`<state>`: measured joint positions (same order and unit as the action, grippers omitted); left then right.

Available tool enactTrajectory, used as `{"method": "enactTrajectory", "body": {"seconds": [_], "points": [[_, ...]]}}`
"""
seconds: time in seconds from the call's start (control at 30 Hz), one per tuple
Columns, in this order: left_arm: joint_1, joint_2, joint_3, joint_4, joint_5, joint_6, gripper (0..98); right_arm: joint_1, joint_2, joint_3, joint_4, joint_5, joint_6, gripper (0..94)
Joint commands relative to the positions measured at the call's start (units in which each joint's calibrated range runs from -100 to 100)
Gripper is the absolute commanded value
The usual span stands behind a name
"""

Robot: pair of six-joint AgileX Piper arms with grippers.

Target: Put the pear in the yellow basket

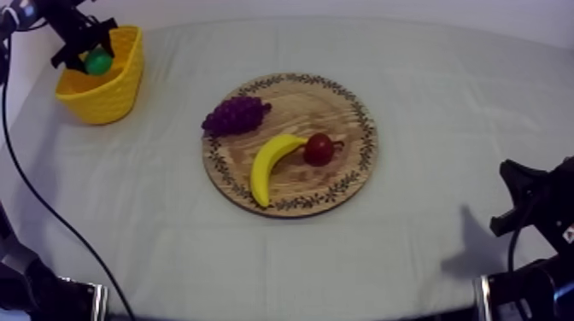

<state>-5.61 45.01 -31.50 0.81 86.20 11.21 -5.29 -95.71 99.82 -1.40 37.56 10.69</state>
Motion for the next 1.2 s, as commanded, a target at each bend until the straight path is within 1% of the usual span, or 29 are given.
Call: {"method": "enactTrajectory", "body": {"seconds": [0.0,0.2,0.3,0.43,0.6,0.73,0.87,1.0,1.17], "points": [[0.15,0.14,-0.21,0.04,-0.16,0.15,67.9,0.00,-0.04,-0.05,0.01,0.02,0.04,0.4],[0.94,-0.09,0.85,0.19,-1.76,-0.05,85.7,0.00,-0.04,-0.05,0.01,0.02,0.03,0.4],[1.22,-0.20,1.08,0.27,-2.13,-0.24,91.7,0.00,-0.04,-0.05,0.01,0.02,0.04,0.4],[1.39,-0.89,1.89,0.16,-2.27,-0.02,94.7,0.00,-0.04,-0.05,0.01,0.02,0.03,0.4],[1.38,-3.74,4.51,-0.17,-2.30,-0.47,94.8,0.00,-0.04,-0.05,0.01,0.02,0.03,0.4],[1.27,-8.09,7.96,-0.24,-2.28,-0.94,88.6,0.00,-0.04,-0.05,0.01,0.02,0.03,0.4],[1.44,-14.63,12.73,-0.07,-2.63,-1.40,79.9,0.00,-0.04,-0.05,0.01,0.02,0.03,0.4],[2.12,-22.76,18.78,0.26,-4.10,-1.53,67.9,0.00,-0.04,-0.05,0.01,0.02,0.03,0.4],[3.58,-33.59,28.35,0.70,-8.52,-1.66,50.2,0.00,-0.04,-0.05,0.01,0.02,0.03,0.4]]}}
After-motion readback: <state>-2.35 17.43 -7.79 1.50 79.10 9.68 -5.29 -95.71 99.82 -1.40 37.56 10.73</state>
